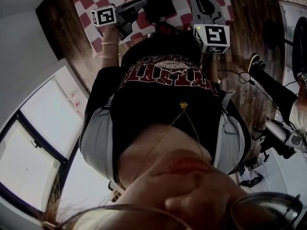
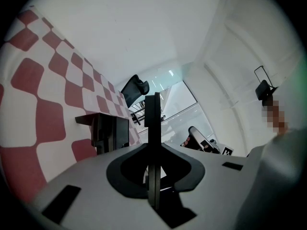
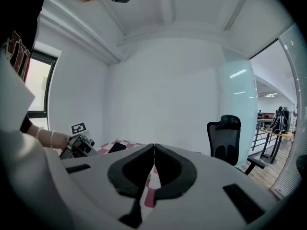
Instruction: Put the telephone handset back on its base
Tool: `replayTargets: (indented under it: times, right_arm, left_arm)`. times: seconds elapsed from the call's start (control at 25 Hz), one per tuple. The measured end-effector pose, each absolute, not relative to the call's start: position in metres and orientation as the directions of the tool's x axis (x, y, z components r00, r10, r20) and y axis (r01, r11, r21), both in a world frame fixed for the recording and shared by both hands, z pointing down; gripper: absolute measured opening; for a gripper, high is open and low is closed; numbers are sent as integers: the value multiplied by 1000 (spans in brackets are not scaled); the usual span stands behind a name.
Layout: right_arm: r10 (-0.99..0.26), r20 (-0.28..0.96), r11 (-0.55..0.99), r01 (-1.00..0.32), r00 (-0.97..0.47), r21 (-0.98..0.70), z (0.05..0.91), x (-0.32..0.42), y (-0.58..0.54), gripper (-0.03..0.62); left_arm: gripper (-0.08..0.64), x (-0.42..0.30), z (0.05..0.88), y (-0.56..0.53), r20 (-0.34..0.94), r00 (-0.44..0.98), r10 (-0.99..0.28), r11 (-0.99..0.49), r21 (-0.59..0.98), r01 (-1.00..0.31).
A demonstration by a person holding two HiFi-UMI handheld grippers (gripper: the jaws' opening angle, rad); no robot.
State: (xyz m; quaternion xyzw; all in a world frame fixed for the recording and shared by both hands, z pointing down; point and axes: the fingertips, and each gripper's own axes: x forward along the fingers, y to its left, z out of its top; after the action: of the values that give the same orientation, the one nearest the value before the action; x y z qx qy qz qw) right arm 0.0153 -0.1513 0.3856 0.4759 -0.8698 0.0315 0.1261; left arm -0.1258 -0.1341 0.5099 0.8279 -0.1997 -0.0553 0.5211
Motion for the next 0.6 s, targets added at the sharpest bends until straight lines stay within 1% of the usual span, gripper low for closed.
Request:
replayTargets:
  times: [0.6]
  right_arm:
    - [-822,251,541,-839,-512,60,387,17,-155,18]
  left_arm:
    - [81,-129,534,-136,159,906,-392,-331,894,-300]
